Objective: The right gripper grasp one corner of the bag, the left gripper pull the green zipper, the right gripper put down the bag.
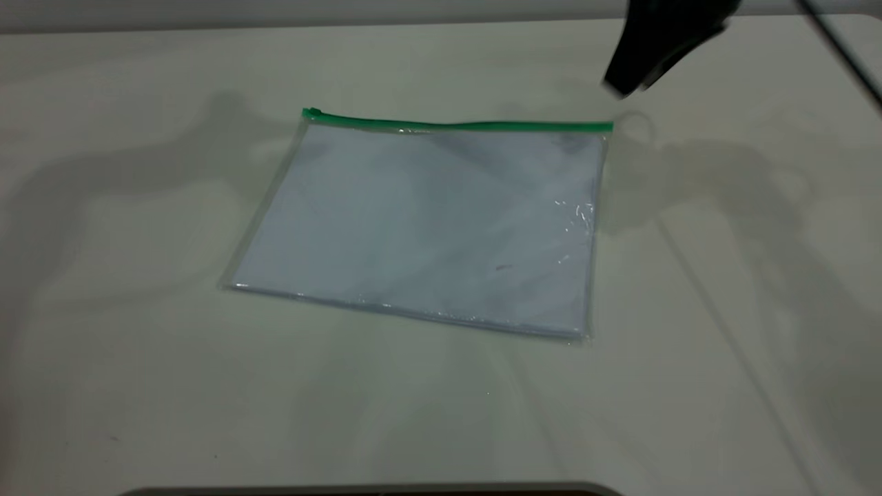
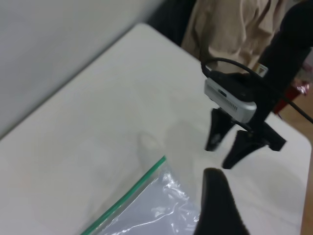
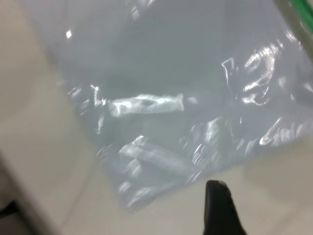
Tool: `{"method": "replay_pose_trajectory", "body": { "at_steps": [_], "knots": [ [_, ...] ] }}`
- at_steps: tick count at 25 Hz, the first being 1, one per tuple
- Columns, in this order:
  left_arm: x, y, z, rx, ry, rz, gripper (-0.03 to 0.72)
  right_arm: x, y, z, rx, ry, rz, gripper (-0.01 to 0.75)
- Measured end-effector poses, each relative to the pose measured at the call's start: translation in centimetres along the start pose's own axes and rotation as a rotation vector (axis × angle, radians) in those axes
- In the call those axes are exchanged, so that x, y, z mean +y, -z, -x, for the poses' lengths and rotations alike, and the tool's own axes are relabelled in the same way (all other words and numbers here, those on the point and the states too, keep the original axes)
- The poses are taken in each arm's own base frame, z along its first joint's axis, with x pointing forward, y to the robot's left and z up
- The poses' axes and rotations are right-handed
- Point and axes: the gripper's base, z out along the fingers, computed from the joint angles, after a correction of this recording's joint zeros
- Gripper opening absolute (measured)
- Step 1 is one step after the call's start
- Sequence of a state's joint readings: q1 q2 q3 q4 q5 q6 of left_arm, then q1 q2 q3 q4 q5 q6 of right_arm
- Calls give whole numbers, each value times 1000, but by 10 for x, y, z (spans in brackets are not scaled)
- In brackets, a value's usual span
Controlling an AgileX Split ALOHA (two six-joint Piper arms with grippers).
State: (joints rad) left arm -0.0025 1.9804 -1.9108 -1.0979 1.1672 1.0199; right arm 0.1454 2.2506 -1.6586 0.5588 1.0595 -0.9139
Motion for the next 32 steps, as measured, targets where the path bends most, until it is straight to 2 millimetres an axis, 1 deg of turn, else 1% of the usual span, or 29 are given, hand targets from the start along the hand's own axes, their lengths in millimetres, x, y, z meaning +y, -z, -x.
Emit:
{"method": "replay_pose_trajectory", "body": {
  "at_steps": [2,5,6,9,10,12,13,15,16,17,19,21,23,24,26,28,30,32],
  "knots": [
    [-23,17,13,-6,-6,36,534,20,32,4,9,-63,32,474],
    [-58,45,29,-2,-18,113,534,48,84,12,-65,-173,-2,433],
    [-73,57,33,7,-29,157,534,57,98,14,-91,-197,-13,421],
    [-109,88,39,32,-20,299,525,91,152,14,-183,-213,-83,404],
    [-119,97,40,37,-7,349,518,103,166,12,-203,-207,-107,401],
    [-142,118,40,42,6,467,506,134,199,3,-251,-189,-174,401],
    [-155,130,39,37,15,527,499,149,210,-3,-269,-181,-197,400],
    [-179,149,33,26,33,630,489,185,234,-23,-306,-152,-250,400],
    [-188,156,29,20,47,663,487,202,243,-36,-319,-126,-270,400],
    [-200,163,21,18,54,701,486,216,248,-47,-329,-110,-281,400],
    [-214,170,8,22,71,737,483,241,257,-80,-349,-100,-314,400],
    [-225,172,-13,50,97,757,483,253,258,-112,-355,-138,-358,400],
    [-233,172,-33,76,120,773,483,259,253,-149,-353,-201,-425,400],
    [-236,171,-46,97,137,783,483,261,249,-165,-350,-221,-456,400],
    [-234,164,-76,164,195,796,482,264,237,-202,-343,-244,-525,400],
    [-232,155,-107,227,256,798,482,267,223,-233,-375,-238,-569,400],
    [-231,146,-140,293,311,787,482,268,205,-259,-424,-237,-594,400],
    [-232,135,-175,355,355,769,482,268,189,-277,-448,-258,-591,400]
  ]
}}
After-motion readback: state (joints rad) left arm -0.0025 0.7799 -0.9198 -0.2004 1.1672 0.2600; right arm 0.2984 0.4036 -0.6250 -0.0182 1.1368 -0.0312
